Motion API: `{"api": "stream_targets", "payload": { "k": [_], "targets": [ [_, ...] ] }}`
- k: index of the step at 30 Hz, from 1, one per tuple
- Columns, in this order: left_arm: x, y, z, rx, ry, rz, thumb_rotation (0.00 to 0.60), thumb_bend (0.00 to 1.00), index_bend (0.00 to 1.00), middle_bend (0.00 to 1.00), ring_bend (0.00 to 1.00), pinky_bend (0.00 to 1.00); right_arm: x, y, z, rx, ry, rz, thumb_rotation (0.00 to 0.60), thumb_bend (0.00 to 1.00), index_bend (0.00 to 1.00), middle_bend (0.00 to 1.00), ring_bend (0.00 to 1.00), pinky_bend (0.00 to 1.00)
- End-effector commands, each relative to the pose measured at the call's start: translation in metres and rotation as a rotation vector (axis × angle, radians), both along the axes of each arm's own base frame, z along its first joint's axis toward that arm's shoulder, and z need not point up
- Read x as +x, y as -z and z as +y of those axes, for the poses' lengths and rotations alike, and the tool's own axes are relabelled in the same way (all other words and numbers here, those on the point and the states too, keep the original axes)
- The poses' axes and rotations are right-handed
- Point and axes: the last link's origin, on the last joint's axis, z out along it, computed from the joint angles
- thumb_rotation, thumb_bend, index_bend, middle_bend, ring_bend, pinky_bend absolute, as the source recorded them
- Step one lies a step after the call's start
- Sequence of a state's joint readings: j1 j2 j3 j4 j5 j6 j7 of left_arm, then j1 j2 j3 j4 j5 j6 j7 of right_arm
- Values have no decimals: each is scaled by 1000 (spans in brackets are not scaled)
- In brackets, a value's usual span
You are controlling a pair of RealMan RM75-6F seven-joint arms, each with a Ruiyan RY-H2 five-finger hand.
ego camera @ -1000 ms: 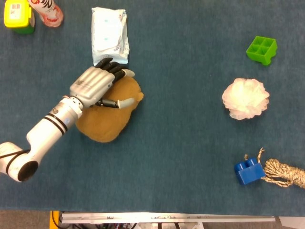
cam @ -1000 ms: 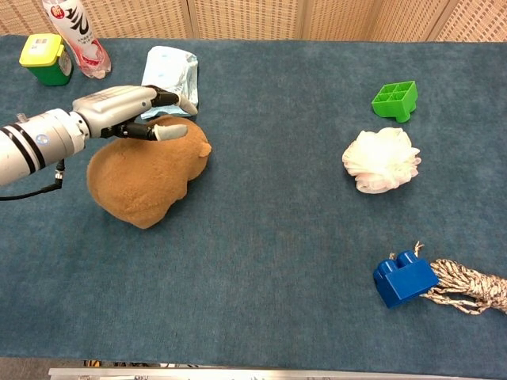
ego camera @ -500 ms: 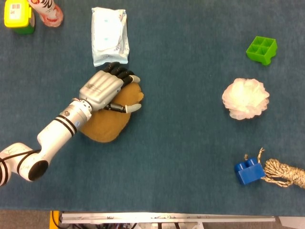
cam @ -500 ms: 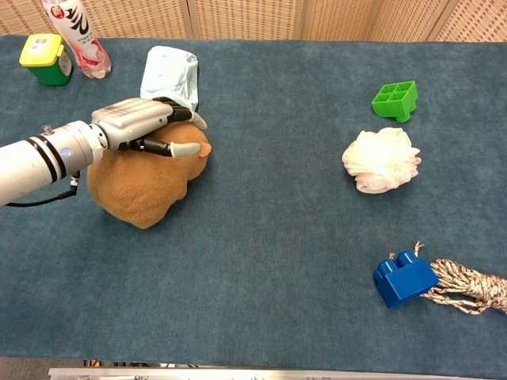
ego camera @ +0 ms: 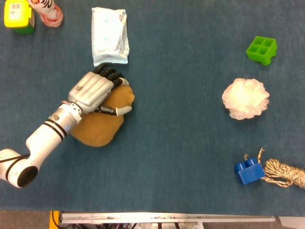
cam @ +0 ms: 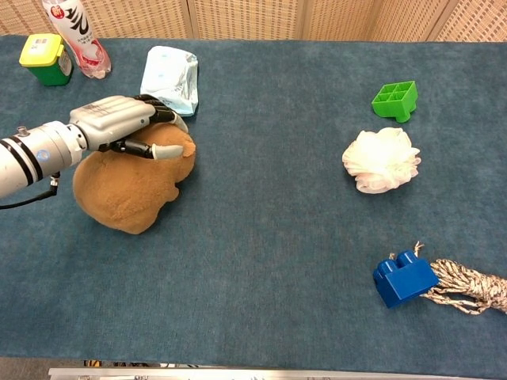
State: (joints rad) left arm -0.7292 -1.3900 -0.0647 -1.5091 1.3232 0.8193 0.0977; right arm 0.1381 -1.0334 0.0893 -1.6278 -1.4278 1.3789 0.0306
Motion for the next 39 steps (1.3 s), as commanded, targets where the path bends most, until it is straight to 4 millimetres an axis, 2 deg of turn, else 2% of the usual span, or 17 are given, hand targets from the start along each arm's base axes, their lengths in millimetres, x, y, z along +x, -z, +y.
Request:
{"api": "stream_targets", "payload": {
  "k": [1,6,14,23,34,39],
  "targets": [
    [2,-5,-2,-4,-21,-48,76,130,238,207,124,0,-1,0,0,-1,3,-1,600,98,372,344,241,234],
    [12,-1,-1,-33,-41,-117,76,131,235,207,124,0,-3,-2,3,-7,8,-2,600,98,372,344,241,234],
    [25,17,6,-62,-37,-150,77,131,232,194,124,0,-5,-7,8,-19,19,1,600,97,372,344,241,234],
    [31,32,13,-28,85,-16,77,130,216,182,124,0,-6,-9,10,-24,26,1,600,97,372,344,241,234],
    [24,22,7,-29,37,-24,76,130,216,182,124,0,-8,-9,11,-25,28,-4,600,98,372,344,241,234],
    [19,24,6,-44,29,2,76,130,216,182,124,0,-7,-8,11,-21,26,-6,600,98,372,344,241,234]
  ]
}}
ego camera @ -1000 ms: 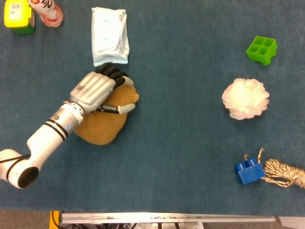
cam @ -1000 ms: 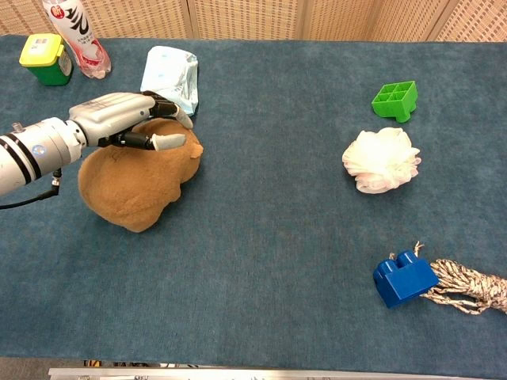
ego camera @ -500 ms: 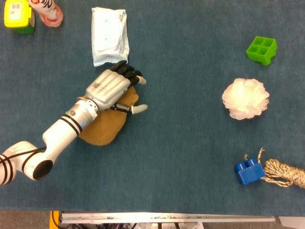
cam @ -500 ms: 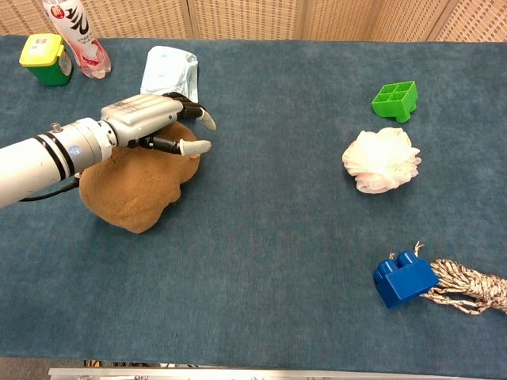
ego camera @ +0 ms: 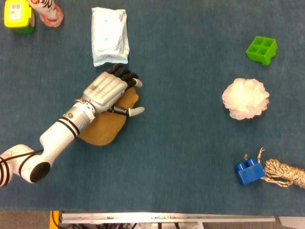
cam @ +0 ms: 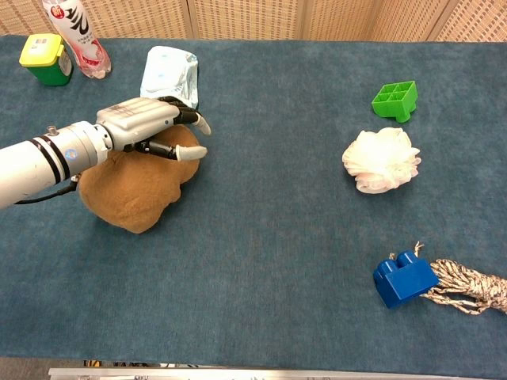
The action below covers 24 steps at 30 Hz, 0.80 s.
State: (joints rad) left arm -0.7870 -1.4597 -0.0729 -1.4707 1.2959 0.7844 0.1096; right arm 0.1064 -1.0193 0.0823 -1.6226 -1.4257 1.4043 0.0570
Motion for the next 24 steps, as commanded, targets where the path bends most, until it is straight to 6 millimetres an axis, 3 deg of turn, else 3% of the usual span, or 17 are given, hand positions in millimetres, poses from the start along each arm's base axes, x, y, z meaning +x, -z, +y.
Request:
{"api": "stream_targets", "payload": {
  "k": [1,9,18,24],
  "targets": [
    [-2,3,0,-8,-1,14,76,130,216,182,124,0,0,0,0,1,0,1,600,98,371,344,241,234],
    [-7,6,3,2,27,93,74,130,226,198,128,0,1,0,1,-2,3,2,600,98,371,344,241,234],
    [-12,-14,-4,35,27,106,75,130,283,262,141,0,0,0,2,-4,3,-3,600,98,371,344,241,234],
    [-3,-20,-11,37,45,82,77,130,290,272,145,0,0,0,3,-3,-1,-8,600,98,372,344,241,234]
  ]
}}
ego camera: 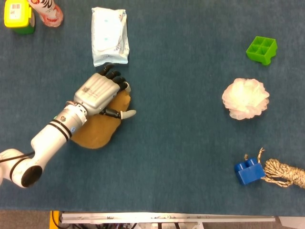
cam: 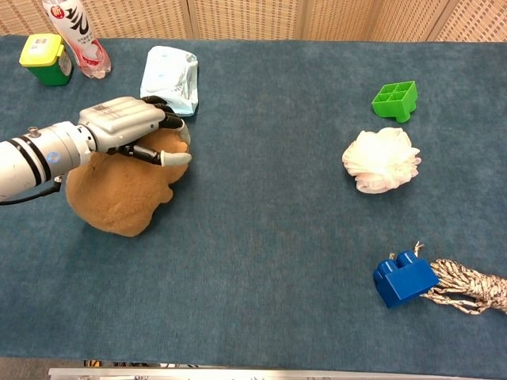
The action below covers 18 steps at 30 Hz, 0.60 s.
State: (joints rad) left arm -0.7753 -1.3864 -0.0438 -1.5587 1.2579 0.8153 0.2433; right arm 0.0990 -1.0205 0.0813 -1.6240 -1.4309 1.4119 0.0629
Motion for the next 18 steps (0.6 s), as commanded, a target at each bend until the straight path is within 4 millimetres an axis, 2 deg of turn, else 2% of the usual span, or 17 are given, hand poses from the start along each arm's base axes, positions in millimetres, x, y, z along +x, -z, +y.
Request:
{"api": "stream_targets", "payload": {
  "k": [1,7,18],
  "targets": [
    [5,-2,-3,-3,10,-13,76,130,290,271,146,0,0,0,1,0,-1,-1,600,98,372,344,241,234],
    [18,7,-1,-21,37,-16,76,130,283,271,146,0,-3,-3,4,-10,5,-4,600,98,372,344,241,234],
    [33,31,19,-45,42,41,77,130,261,268,146,0,-9,-7,7,-22,20,-9,600,98,372,344,241,234]
  ]
}}
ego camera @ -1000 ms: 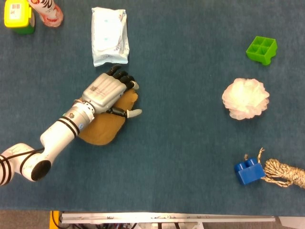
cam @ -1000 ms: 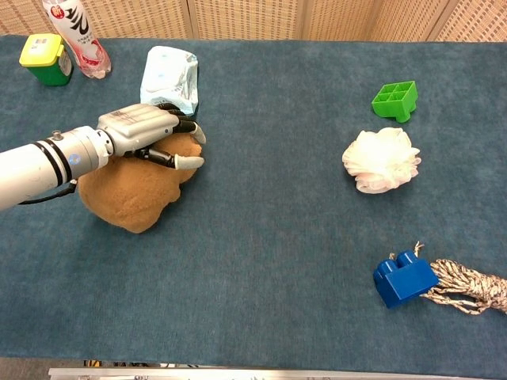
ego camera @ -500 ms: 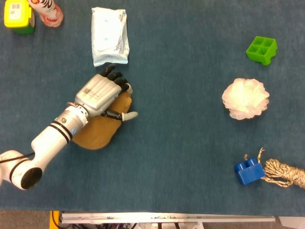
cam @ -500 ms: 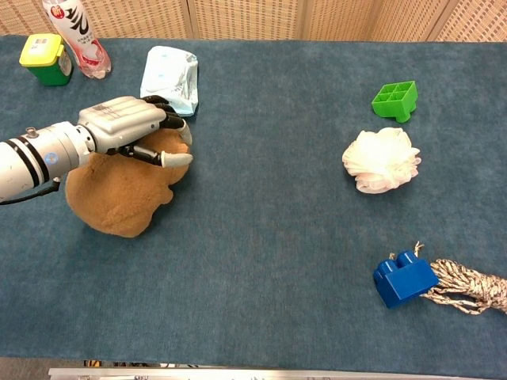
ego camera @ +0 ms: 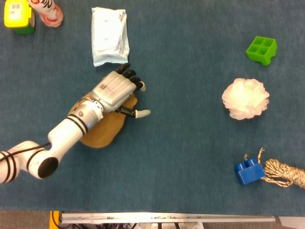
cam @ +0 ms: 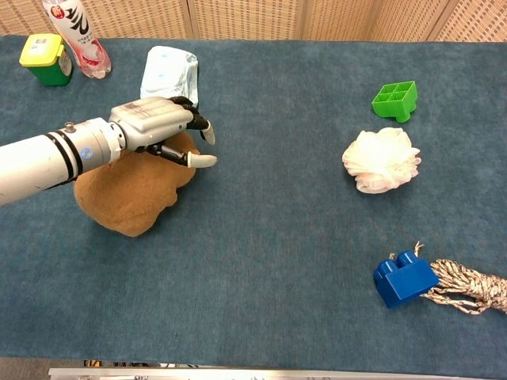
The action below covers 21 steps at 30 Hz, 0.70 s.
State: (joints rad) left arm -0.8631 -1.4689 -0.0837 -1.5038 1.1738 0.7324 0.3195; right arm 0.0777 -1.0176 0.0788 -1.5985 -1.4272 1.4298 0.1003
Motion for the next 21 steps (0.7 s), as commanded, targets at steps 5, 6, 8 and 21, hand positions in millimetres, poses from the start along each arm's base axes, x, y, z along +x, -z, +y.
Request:
{"api": "stream_targets", "payload": {
  "k": [5,6,8,21],
  "targets": [
    [1,11,10,-22,-18,65,77,130,261,267,146,0,-2,-1,2,-6,5,-2,600,98,372,344,241,234],
    [0,11,11,-22,-21,77,78,130,261,267,146,0,-2,-2,2,-7,5,-2,600,98,372,344,241,234],
    [-2,10,12,-22,-34,88,77,130,261,268,146,0,-2,-3,2,-9,5,-3,600,98,372,344,241,234],
    [-9,-14,-1,-22,-114,162,71,107,273,290,164,0,0,0,1,-2,-7,-10,600,98,372,344,241,234]
  ]
}}
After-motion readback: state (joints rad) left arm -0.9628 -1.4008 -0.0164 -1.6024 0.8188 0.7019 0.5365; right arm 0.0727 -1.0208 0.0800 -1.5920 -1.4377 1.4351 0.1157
